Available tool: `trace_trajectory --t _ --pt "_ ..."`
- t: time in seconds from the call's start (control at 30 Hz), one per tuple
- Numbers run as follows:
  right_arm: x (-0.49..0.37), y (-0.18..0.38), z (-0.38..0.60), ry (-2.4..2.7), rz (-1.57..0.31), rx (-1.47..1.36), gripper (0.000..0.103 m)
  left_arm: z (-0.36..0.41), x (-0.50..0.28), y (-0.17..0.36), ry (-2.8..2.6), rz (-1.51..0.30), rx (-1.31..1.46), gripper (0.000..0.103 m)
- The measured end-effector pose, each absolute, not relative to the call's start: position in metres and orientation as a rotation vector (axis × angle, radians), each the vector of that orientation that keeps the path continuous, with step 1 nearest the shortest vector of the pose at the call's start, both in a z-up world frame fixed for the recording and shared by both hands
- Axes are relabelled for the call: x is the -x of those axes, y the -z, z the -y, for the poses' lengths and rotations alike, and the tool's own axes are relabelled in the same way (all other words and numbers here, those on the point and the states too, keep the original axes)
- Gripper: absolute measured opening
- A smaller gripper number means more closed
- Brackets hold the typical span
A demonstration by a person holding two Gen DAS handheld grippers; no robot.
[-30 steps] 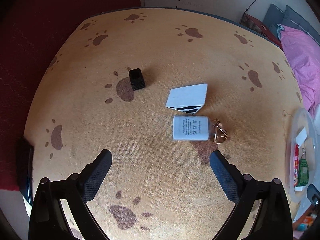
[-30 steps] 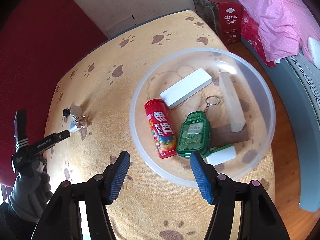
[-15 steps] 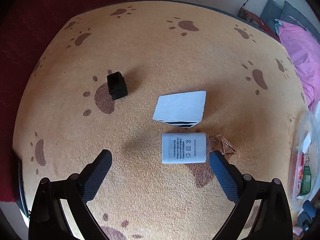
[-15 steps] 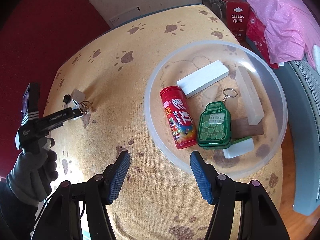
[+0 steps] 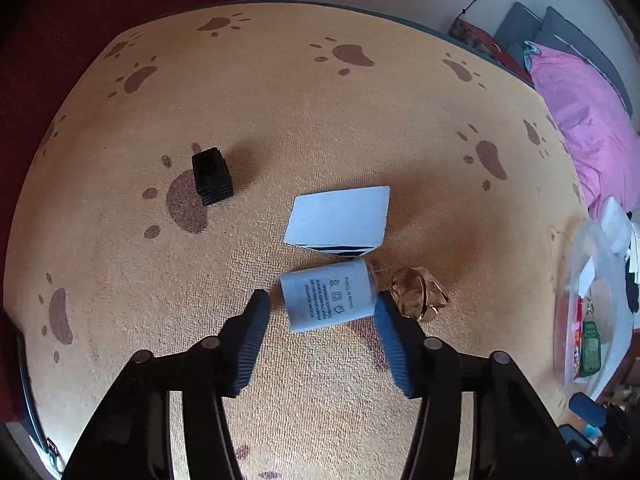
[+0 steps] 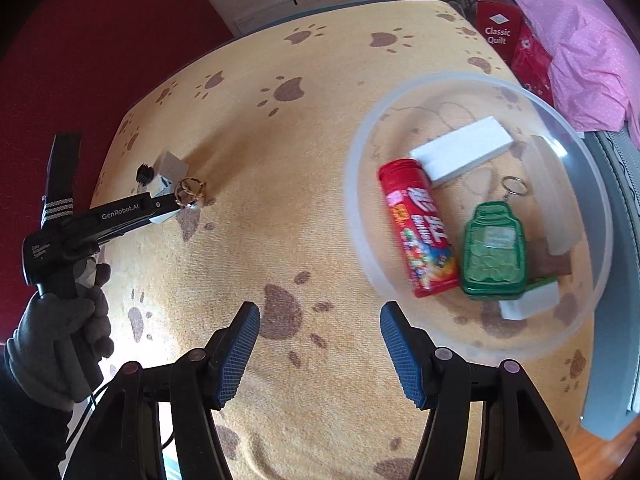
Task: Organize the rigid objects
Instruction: 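Grasp the white printed charger cube with the left gripper, then grasp the gold ring with the right gripper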
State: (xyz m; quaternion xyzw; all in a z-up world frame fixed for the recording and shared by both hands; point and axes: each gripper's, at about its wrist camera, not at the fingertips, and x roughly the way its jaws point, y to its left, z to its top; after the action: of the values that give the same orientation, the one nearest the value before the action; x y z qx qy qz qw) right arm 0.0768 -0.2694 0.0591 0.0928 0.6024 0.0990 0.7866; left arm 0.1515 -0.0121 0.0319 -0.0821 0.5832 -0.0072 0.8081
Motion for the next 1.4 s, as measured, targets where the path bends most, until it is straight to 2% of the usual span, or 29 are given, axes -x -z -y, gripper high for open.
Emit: trace_trajectory --t 0.1,0.63,0.97,1.2,1.4 --pt "-0.083 -0.058 0.255 -0.239 -1.3 -0.188 0.066 0.006 -0.142 -0.036 0.021 -1.246 0.173 0.044" --pt "-0.141 -0.05 0.16 -0.366 -1.263 -0.098 0.066 -0.052 -0.08 -0.053 -0.037 -1.214 0.138 0.044" --pt "-0.172 -0.033 0.124 -0.357 -1.268 -0.024 0.049 -0.072 -0.06 -0.051 -0.058 -1.228 0.175 0.044" --pt "-0.178 -0.021 0.117 -0.34 -1.285 0.008 0.027 -0.075 -0.056 -0.05 -0.063 -1.236 0.183 0.044" --pt "-0.174 -0.023 0.125 -0.351 -1.285 -0.016 0.027 -0.073 -0.057 -0.051 -0.059 -1.234 0.182 0.044"
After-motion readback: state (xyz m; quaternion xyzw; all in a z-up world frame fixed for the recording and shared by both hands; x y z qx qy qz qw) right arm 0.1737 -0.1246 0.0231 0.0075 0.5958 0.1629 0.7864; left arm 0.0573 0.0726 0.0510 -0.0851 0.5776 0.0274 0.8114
